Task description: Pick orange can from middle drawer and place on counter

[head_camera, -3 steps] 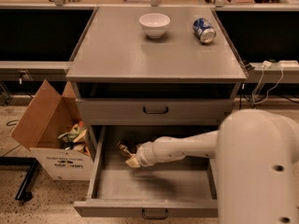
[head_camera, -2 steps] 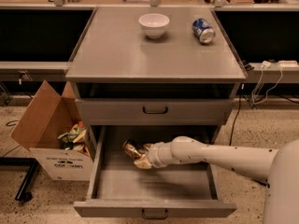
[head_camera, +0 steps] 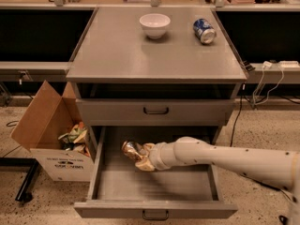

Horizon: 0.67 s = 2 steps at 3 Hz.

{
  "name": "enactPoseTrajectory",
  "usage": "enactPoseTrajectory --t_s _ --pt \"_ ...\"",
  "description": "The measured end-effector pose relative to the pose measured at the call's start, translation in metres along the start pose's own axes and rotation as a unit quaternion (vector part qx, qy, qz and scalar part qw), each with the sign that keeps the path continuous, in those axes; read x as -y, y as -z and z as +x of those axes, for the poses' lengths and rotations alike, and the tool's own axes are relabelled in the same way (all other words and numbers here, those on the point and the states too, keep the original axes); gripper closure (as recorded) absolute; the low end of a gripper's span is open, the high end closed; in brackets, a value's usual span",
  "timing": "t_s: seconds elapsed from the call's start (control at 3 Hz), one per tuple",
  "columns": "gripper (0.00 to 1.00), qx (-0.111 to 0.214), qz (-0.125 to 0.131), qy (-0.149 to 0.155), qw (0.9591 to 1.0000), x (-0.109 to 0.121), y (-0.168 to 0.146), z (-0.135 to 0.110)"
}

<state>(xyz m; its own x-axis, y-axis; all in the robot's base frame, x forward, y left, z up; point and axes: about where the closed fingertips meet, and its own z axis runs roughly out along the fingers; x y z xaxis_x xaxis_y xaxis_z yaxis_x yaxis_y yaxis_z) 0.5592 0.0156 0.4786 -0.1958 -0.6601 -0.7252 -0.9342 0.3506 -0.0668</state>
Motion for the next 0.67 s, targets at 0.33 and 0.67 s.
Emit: enactPoseTrajectory --t_s 0.33,0.67 --pt "1.0 0.009 0.014 0.089 0.9959 -0.028 0.059 -0.032" --pt "1.0 0.029 0.02 0.145 0.9888 -0.044 0.11 -0.056"
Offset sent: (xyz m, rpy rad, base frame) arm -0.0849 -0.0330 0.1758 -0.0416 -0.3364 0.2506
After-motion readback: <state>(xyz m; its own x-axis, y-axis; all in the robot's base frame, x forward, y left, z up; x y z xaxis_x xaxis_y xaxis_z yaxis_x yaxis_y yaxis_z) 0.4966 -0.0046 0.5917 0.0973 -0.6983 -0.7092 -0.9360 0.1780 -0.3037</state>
